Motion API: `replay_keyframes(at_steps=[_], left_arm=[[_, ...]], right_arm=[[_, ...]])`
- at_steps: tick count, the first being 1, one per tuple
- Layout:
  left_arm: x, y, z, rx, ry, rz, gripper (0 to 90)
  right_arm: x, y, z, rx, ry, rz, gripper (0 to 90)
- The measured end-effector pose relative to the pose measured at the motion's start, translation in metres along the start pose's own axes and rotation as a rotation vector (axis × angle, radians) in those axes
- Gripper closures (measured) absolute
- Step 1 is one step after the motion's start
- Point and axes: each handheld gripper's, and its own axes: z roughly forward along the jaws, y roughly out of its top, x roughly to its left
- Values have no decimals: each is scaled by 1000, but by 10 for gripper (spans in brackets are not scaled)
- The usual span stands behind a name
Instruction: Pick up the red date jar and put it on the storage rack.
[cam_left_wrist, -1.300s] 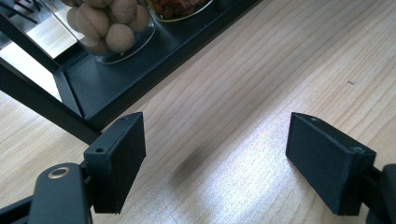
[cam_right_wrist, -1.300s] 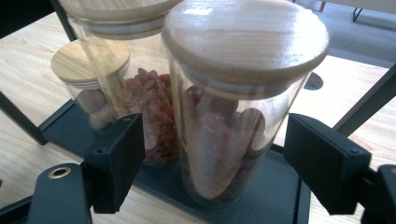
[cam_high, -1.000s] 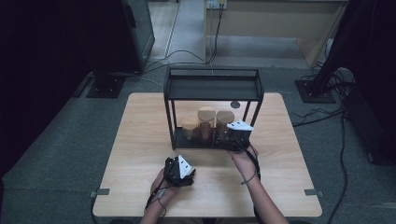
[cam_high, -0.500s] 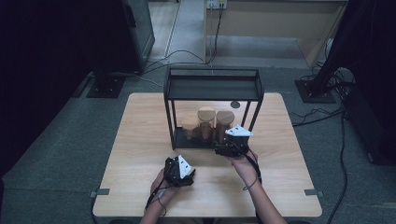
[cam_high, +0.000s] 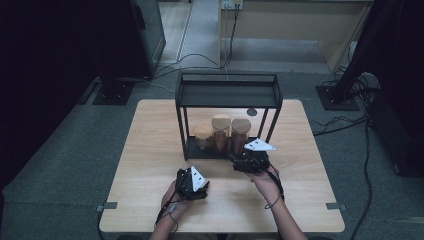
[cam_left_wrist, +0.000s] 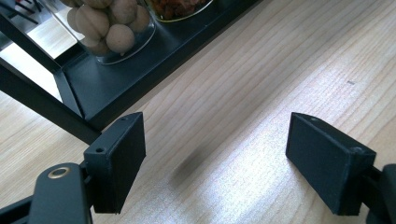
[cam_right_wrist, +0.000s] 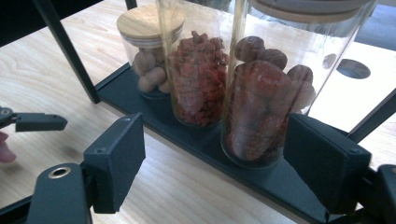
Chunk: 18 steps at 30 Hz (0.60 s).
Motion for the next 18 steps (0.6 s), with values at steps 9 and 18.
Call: replay_keyframes(at_steps=[9,18], left_arm=[[1,0,0,1,-1,-6,200],[0,0,0,1,2,-7,199]], right_arm=[[-6,-8,-5,-7,34,-34,208],[-12,-16,-8,-17,83,-44,208]])
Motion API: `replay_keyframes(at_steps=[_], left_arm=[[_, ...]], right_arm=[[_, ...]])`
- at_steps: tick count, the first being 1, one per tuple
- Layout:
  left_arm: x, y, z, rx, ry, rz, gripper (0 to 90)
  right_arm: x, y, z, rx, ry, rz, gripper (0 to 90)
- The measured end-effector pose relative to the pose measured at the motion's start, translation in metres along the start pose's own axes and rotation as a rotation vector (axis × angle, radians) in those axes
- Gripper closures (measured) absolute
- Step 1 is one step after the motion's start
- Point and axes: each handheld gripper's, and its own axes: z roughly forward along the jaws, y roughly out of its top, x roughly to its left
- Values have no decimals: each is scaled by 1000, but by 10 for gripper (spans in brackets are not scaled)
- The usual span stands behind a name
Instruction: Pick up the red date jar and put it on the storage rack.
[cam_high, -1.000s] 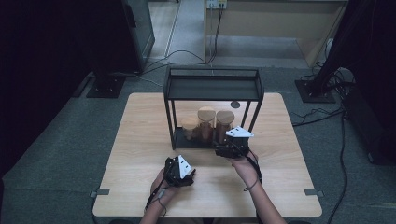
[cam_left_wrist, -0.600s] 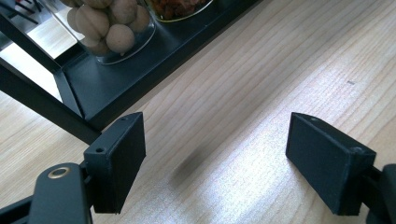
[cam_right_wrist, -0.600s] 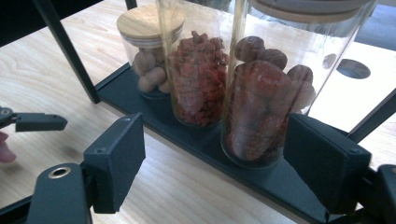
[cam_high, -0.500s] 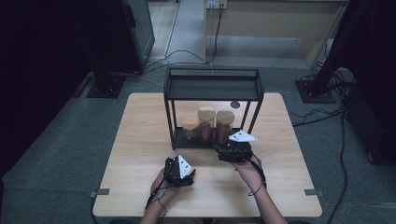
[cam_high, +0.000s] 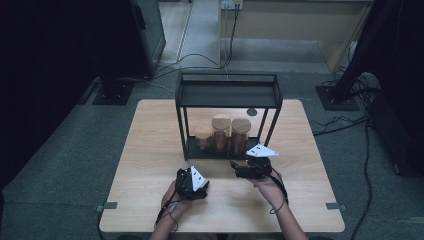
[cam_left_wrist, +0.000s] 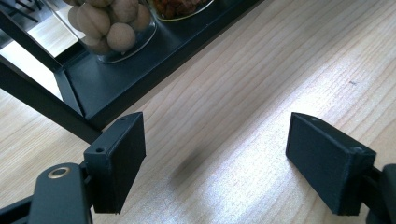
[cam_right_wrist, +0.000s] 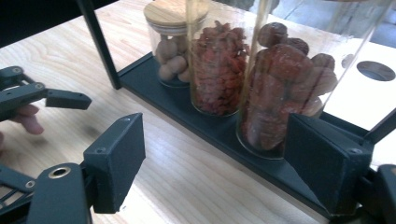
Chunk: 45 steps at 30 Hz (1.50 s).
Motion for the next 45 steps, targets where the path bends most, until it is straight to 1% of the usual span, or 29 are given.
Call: replay_keyframes(at_steps=[6,14,15,18,25,32,38,42,45], left_arm=[[0,0,0,-1,2,-4,199],[1,0,0,2,-5,-12,199],[2,0,0,3,-5,-13,200],[1,0,1,3,-4,-20,199],[1,1,0,4,-5,-16,199],[1,0,0,3,-4,-14,199],[1,0,0,3,-4,-14,199],[1,0,0,3,-3,-14,199],[1,0,0,3,-3,-13,200]], right_arm=[[-1,-5,-2,-4,22,-14,208],[-4,-11,-6,-11,43,-11,208],[-5,-11,-7,-9,47,-16,208],[-5,-12,-8,-13,51,-19,208],[-7,-20,-8,-28,55,-16,208],[-7,-31,-8,-52,62,-35,208],[-8,-41,-6,-67,81,-48,208],[-6,-48,-5,-88,87,-78,208],[-7,-52,-3,-94,94,-85,208]])
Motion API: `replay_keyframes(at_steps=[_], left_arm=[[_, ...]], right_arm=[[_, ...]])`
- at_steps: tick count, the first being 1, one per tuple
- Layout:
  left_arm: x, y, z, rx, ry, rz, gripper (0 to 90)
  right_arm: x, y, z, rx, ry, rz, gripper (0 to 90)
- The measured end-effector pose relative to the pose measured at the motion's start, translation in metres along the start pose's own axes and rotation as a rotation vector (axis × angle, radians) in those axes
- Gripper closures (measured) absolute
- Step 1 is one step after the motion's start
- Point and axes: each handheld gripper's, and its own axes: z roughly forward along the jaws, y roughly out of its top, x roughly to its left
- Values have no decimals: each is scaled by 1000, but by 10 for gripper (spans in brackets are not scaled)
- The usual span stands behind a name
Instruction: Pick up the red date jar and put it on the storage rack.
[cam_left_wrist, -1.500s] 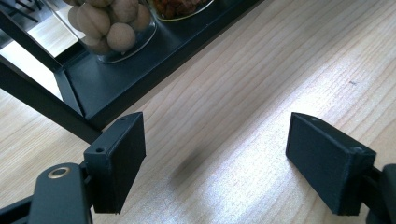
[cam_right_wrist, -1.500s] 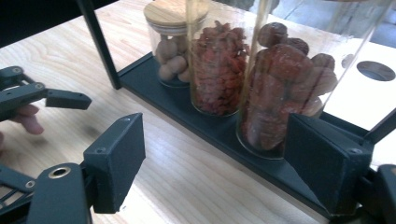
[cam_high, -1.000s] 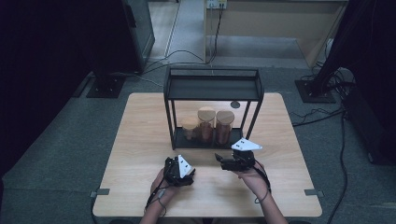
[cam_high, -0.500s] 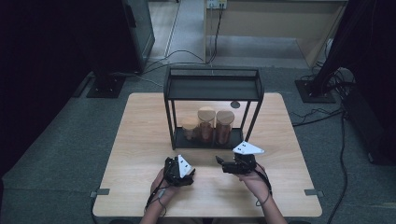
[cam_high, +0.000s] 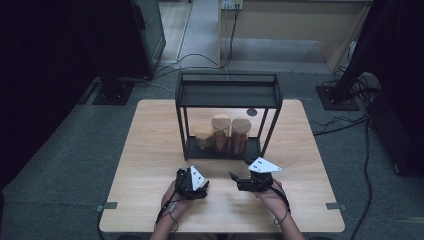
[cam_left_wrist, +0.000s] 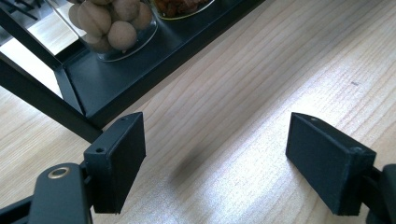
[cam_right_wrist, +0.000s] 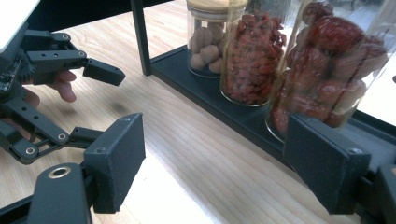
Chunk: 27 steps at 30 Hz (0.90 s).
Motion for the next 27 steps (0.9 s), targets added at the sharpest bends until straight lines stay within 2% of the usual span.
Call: replay_keyframes(at_steps=[6,9,12,27], left_arm=[[0,0,0,1,-1,-1,199],[0,0,0,2,-1,2,199],[0,1,0,3,-1,3,199],[1,0,0,2,-2,2,199]], right_arm=[[-3,-11,6,-1,10,18,208],[-2,-16,9,-6,7,-2,208],[-3,-21,11,-13,12,-3,208],[-4,-29,18,11,5,13,208]])
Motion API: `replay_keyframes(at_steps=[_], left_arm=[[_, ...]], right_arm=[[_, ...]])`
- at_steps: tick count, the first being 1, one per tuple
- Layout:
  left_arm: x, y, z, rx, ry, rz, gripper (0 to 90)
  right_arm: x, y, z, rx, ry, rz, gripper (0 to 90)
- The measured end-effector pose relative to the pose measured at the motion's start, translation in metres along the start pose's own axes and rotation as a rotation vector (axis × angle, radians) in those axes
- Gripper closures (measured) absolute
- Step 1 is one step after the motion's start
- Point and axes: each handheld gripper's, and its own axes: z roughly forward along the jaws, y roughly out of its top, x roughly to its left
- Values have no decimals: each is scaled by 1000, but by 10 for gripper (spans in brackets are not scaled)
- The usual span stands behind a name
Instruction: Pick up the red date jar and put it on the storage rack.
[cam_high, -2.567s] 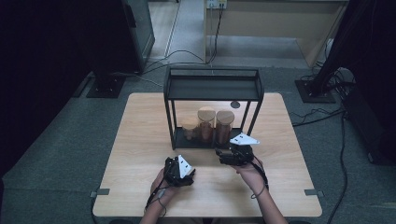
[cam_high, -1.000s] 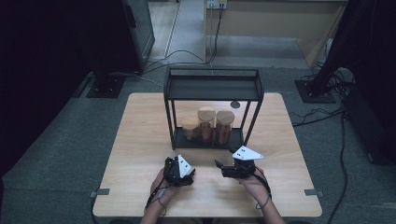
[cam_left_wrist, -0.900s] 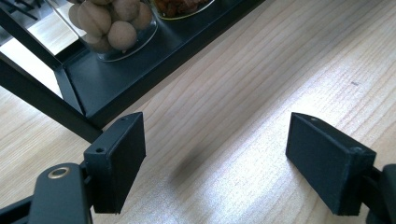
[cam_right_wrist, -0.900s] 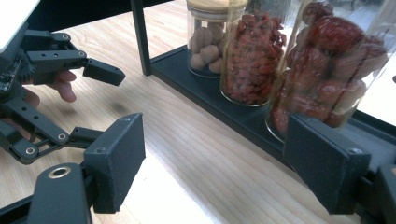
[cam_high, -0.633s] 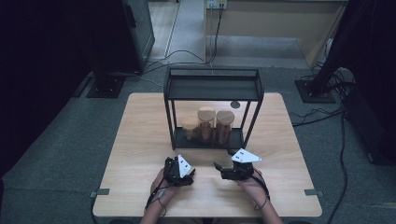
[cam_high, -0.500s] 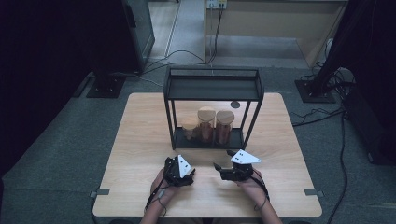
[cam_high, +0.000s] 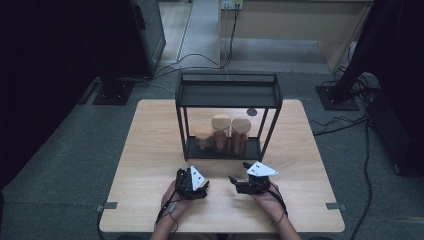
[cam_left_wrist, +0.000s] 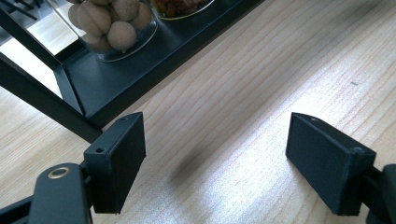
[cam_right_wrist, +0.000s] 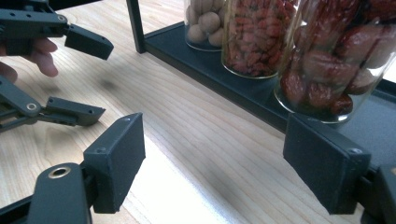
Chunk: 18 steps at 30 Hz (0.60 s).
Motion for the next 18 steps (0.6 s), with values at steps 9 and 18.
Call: replay_keyframes(at_steps=[9,18], left_arm=[[0,0,0,0,0,1,199],[0,0,0,-2,-2,1,199]], right_arm=[[1,-3,4,13,-5,-1,208],[-2,-4,5,16,-8,16,209]])
